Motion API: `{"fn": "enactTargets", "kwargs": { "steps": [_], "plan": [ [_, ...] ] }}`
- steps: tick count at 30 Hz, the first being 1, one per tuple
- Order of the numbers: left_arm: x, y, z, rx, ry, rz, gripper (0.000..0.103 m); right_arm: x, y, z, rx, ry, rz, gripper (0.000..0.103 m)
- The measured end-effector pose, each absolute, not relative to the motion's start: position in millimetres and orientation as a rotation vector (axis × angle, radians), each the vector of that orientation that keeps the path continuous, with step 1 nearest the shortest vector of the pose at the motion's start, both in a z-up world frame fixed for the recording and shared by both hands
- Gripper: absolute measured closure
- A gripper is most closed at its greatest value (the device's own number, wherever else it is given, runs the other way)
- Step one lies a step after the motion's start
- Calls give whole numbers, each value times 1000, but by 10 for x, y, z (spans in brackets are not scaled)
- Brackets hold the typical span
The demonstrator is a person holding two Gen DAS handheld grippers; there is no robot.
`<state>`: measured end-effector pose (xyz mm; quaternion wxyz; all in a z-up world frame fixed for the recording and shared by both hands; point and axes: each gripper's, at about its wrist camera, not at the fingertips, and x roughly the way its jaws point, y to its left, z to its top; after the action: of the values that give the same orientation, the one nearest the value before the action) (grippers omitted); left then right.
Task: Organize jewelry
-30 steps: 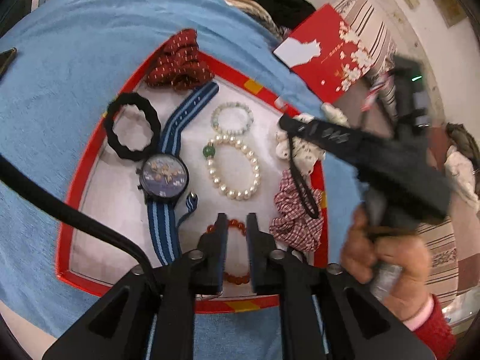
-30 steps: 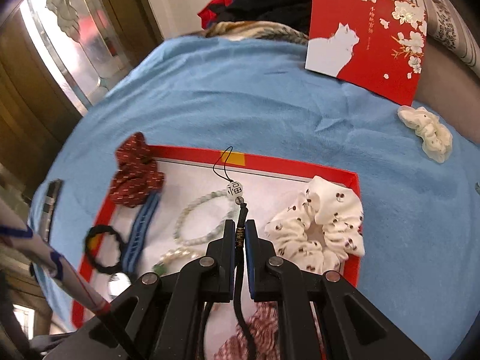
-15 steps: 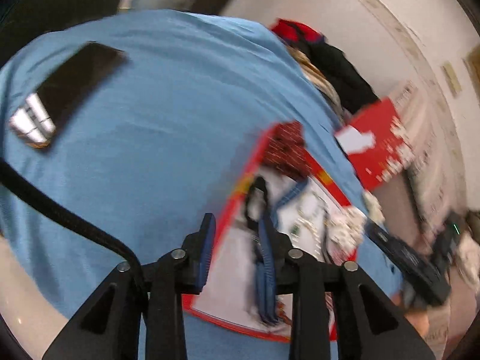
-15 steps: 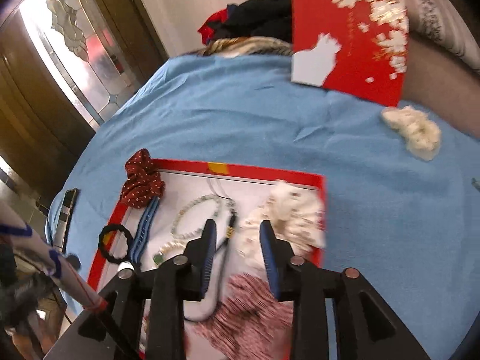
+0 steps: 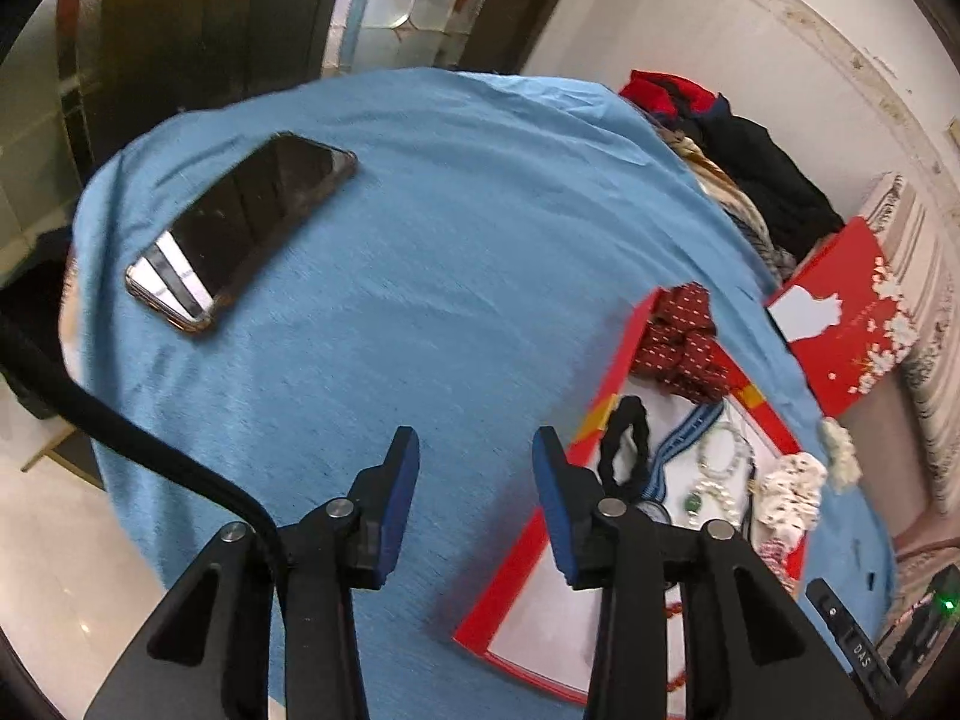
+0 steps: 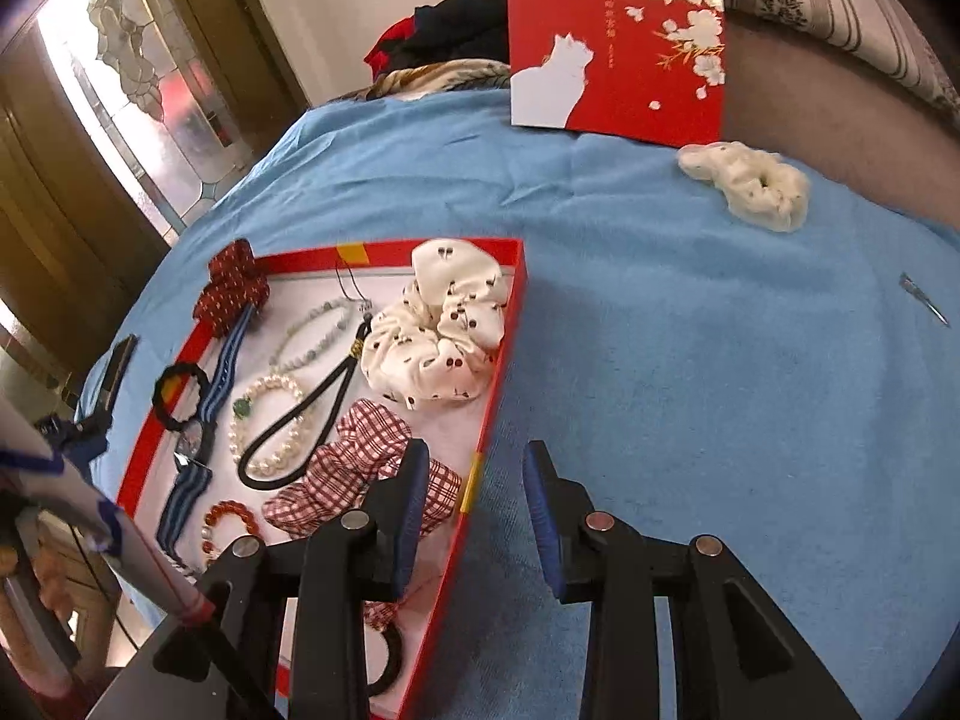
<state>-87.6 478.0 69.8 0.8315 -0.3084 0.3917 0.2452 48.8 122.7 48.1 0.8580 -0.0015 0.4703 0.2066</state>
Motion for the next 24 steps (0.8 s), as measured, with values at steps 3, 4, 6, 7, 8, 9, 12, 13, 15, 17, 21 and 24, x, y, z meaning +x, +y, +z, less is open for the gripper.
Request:
{"fn": "enactTargets", "kwargs": {
  "steps": [3, 4, 6, 7, 8, 9, 12, 13, 15, 17, 21, 24],
  "plan": [
    [-850, 4784, 691, -635, 835, 565, 62, 548, 1255, 381, -6, 986, 444, 68],
    [-840, 4788, 683, -634, 837, 576, 62, 576, 1262, 342, -3, 989, 447, 68],
    [-825, 4788, 677, -634, 838, 591, 62, 617, 1268, 281, -1, 995, 447, 68],
    [-810, 4780, 674, -632, 838, 598, 62, 649, 1267, 246, -1, 997, 442, 68],
    [-797, 4773, 670, -632, 838, 603, 62, 669, 1261, 223, 1, 997, 436, 68],
    [-781, 4763, 669, -632, 837, 604, 61, 698, 1244, 200, 7, 998, 426, 68],
    [-738, 4727, 668, -631, 833, 610, 61, 767, 1171, 160, 66, 1003, 425, 68],
    [-724, 4719, 670, -629, 832, 611, 61, 774, 1157, 158, 79, 1002, 424, 70],
    [-697, 4700, 665, -625, 833, 613, 60, 757, 1171, 170, 78, 986, 425, 80],
    [-667, 4677, 664, -619, 836, 613, 60, 728, 1205, 197, 46, 965, 405, 86],
    [-609, 4629, 665, -596, 845, 602, 60, 702, 1146, 216, 37, 952, 350, 87],
    [-577, 4605, 666, -582, 847, 594, 60, 690, 991, 210, 81, 959, 304, 87]
  ]
}}
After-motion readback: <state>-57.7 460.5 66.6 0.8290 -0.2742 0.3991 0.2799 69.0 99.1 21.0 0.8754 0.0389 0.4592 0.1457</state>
